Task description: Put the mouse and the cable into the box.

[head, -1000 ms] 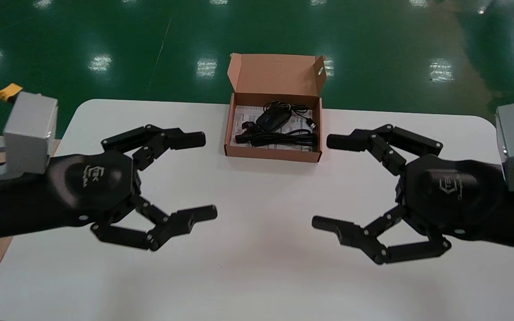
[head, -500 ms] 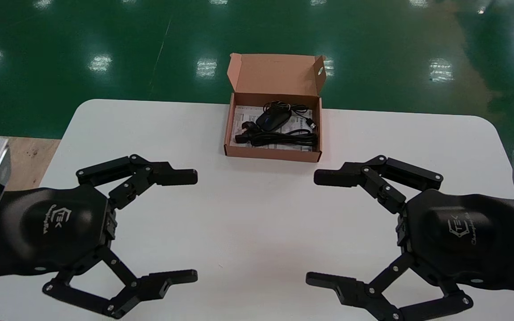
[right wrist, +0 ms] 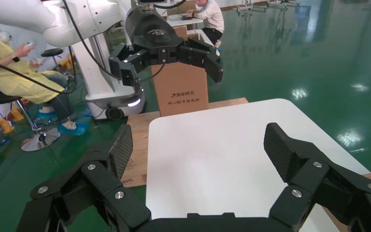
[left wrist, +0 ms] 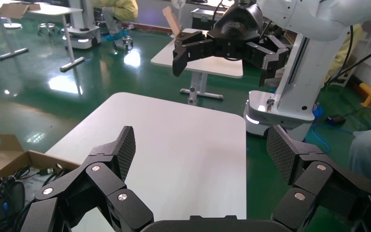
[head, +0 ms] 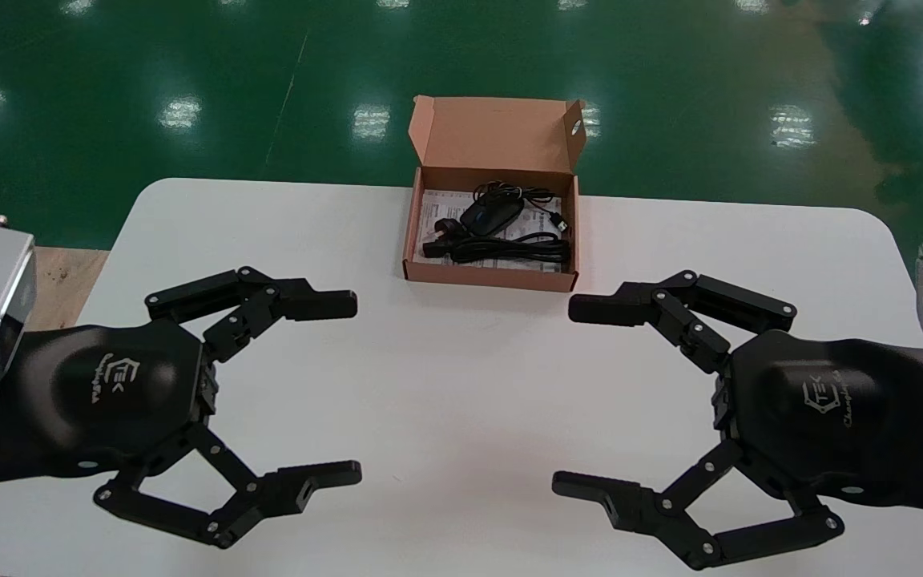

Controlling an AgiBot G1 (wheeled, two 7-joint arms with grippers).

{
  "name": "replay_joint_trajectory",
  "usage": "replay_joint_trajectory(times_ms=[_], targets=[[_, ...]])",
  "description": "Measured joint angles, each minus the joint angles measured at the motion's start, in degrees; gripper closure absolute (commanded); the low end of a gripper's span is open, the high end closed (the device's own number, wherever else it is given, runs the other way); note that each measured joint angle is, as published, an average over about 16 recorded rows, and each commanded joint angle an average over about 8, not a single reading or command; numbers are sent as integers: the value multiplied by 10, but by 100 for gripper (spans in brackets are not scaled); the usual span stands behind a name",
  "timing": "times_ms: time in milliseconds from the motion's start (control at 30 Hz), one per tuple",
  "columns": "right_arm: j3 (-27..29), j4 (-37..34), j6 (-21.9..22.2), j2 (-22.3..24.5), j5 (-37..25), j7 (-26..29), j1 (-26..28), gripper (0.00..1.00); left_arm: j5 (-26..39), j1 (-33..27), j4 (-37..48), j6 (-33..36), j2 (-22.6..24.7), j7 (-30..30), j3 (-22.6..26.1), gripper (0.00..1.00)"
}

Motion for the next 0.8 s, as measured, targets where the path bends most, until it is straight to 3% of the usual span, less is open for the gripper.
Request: replay_joint_trajectory(times_ms=[800], targets=[[-1,-5,1,-1,-2,-2,3,0,2,-3,5,-4,3,1,3,0]])
